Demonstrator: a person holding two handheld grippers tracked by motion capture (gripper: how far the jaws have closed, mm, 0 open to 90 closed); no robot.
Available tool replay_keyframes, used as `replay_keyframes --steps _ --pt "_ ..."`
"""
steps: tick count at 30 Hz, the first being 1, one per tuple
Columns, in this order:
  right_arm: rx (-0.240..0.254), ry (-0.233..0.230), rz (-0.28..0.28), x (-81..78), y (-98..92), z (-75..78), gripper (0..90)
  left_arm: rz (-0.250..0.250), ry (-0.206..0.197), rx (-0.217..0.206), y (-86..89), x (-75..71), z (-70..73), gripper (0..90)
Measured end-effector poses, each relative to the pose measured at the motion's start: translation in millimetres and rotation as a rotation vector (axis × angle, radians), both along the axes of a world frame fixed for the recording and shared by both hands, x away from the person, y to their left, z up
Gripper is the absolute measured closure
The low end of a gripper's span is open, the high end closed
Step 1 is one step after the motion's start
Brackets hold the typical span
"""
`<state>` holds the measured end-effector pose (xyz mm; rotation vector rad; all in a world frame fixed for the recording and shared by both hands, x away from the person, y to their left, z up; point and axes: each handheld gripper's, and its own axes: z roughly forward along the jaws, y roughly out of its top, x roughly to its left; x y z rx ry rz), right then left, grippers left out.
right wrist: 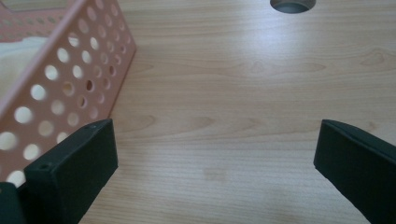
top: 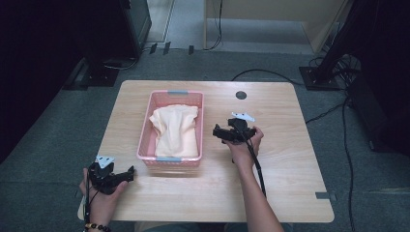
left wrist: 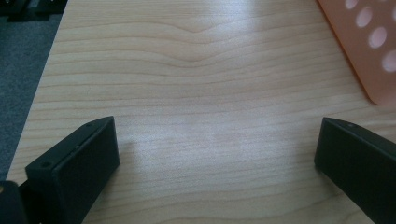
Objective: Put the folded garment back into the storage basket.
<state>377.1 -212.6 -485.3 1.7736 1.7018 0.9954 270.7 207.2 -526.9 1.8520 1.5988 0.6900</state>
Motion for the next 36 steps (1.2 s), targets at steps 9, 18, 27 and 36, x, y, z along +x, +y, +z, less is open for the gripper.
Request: replay_keyframes --steps 9,18,27,36 --pt "-0.03 0.016 -0.015 -4.3 -13.1 -13.5 0.0 0.0 0.0 0.0 0.0 0.0 0.0 0.0" --pt "-0.062 0.018 -0.011 -9.3 -23.1 -21.9 0.0 0.0 0.0 0.0 0.0 0.0 0.0 0.0" --pt "-0.062 0.034 -0.014 -13.5 -29.0 -32.9 0.0 -0.001 0.001 0.001 0.0 0.0 0.0 0.0" --pt "-0.068 0.05 -0.032 -16.7 -33.7 -44.0 0.0 -0.001 0.0 0.001 0.0 -0.1 0.0 0.0"
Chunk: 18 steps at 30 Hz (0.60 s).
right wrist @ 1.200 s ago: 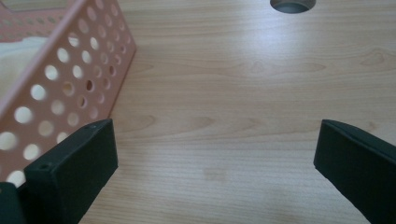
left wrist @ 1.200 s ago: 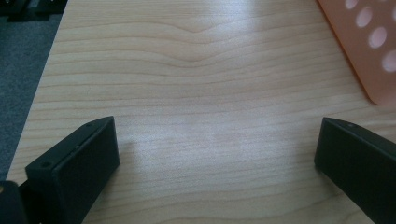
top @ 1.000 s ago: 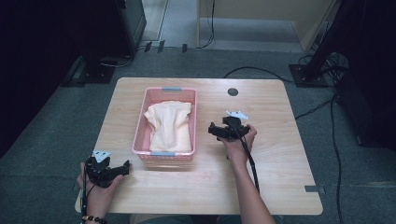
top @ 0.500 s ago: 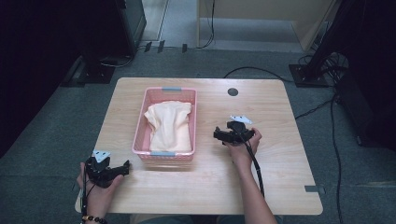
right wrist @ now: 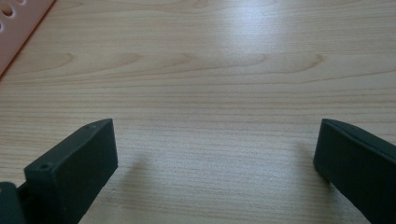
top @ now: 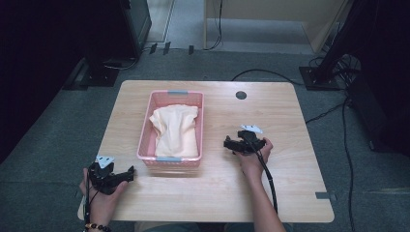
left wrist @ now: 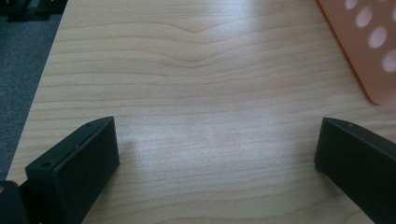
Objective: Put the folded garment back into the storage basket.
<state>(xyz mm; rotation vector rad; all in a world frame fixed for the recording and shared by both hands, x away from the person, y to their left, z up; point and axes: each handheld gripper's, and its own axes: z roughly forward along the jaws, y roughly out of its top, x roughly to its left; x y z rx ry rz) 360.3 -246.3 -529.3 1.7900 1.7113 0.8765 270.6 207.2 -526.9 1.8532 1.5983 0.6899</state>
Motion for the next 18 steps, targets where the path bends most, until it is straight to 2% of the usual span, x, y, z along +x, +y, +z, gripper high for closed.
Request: replay_keyframes --steps 13,18 --pt "-0.023 0.009 -0.025 -4.2 -8.6 -0.5 0.0 0.0 0.0 0.0 0.0 0.0 0.0 0.0" --pt "-0.053 0.018 -0.029 -5.9 -12.3 -1.0 0.0 0.0 0.0 0.0 0.0 0.0 0.0 0.0"
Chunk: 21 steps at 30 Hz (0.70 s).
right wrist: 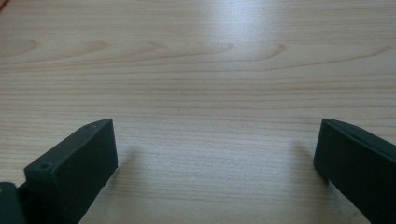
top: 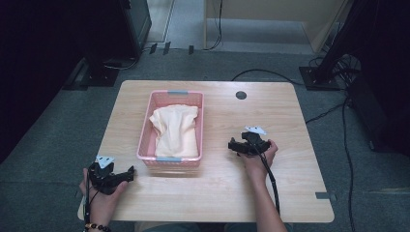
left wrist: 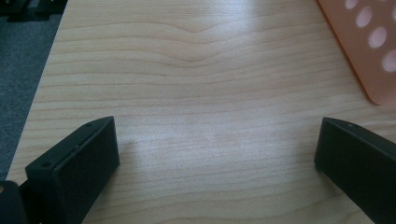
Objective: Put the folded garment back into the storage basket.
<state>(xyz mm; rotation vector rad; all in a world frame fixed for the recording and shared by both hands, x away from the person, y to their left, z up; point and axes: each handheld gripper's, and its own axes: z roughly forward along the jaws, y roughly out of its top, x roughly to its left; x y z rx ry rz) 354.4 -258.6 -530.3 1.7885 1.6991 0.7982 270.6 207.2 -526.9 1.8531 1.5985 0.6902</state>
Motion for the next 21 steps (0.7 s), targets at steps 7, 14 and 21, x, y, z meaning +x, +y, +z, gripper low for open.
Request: replay_keyframes --steps 7,14,21 --pt "-0.03 0.013 -0.004 -3.3 -3.4 -0.5 0.0 0.0 0.0 0.0 0.0 0.0 0.0 0.0" --pt "-0.029 0.014 -0.018 -7.2 -7.9 -0.6 0.0 0.0 0.0 0.0 0.0 0.0 0.0 0.0" --pt "-0.028 0.016 -0.034 -12.0 -15.0 -0.7 0.0 0.0 0.0 0.0 0.0 0.0 0.0 0.0"
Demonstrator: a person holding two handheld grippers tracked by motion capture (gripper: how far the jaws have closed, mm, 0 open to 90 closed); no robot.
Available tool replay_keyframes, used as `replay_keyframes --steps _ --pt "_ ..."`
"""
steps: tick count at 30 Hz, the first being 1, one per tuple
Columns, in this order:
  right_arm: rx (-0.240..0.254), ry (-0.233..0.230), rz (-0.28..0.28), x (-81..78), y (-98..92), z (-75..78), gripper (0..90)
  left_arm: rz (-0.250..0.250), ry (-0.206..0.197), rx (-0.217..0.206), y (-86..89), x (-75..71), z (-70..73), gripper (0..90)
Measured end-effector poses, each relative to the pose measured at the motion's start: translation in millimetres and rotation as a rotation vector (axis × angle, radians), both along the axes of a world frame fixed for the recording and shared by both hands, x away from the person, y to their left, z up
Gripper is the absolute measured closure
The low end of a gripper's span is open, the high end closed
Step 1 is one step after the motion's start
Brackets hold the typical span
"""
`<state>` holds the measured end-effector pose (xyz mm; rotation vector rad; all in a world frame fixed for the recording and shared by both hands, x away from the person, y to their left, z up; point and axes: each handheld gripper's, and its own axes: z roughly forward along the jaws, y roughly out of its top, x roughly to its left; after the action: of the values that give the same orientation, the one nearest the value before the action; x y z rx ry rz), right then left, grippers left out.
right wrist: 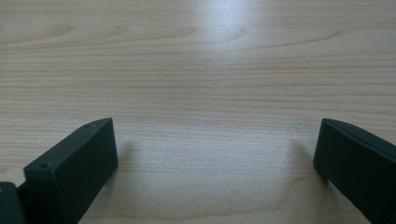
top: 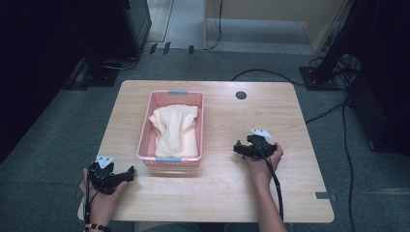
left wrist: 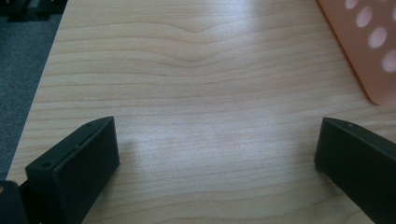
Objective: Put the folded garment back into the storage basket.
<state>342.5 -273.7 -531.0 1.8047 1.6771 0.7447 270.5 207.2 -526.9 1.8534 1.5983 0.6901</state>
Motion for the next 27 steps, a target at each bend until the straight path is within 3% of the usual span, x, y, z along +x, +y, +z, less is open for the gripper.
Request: replay_keyframes --steps 27 --pt "0.001 -0.001 -0.025 -14.5 -26.3 -0.5 0.0 -0.001 0.0 0.0 0.1 -0.1 0.0 0.0"
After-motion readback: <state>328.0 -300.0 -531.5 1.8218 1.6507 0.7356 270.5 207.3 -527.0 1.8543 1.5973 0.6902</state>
